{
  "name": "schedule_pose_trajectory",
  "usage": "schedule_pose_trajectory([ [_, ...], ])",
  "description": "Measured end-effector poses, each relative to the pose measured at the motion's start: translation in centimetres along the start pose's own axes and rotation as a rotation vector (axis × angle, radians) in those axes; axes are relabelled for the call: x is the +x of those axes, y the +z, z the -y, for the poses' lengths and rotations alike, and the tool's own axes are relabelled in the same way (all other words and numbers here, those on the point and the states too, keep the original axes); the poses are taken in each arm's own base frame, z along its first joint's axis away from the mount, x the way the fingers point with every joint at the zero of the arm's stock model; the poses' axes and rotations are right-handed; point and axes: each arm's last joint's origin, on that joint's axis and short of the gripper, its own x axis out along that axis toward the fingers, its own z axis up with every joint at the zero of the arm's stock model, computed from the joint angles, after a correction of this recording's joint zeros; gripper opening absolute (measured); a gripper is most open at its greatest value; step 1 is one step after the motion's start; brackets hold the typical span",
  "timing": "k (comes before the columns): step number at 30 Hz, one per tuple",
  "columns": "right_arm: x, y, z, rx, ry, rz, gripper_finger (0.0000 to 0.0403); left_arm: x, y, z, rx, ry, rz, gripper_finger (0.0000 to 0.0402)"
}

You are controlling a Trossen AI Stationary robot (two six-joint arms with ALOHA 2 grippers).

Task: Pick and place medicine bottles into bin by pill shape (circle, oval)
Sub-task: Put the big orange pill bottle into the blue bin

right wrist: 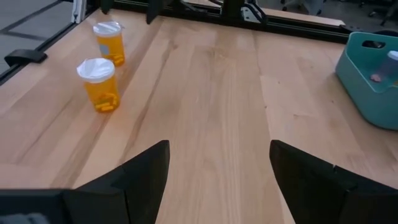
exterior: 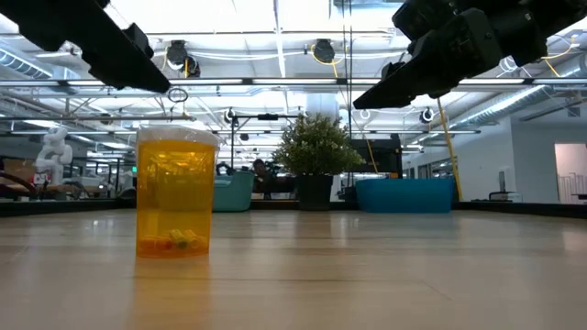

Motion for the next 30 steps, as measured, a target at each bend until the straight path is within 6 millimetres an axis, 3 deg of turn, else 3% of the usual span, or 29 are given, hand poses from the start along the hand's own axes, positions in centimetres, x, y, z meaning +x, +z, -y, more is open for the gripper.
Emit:
schedule_pose_trajectory([
  [7, 0.0, 0.1, 0.0, 0.001, -0.001, 0.006, 0.027, 0.2, -0.1, 1.2, 0.035, -0.053, 0.039, 0.0262],
  [11, 0.0, 0.1, 0.0, 0.008, -0.001, 0.006, 0.027, 1.3, 0.2, 2.2, 0.1, -0.066, 0.036, 0.0262],
  [21, 0.0, 0.1, 0.0, 0.009, 0.0, 0.006, 0.027, 3.1, 2.4, 3.6, 0.177, 0.015, -0.067, 0.0263],
  [30, 0.0, 0.0, 0.0, 0.015, 0.001, 0.005, 0.027, 5.6, 3.8, 4.4, 0.185, 0.043, -0.167, 0.03],
])
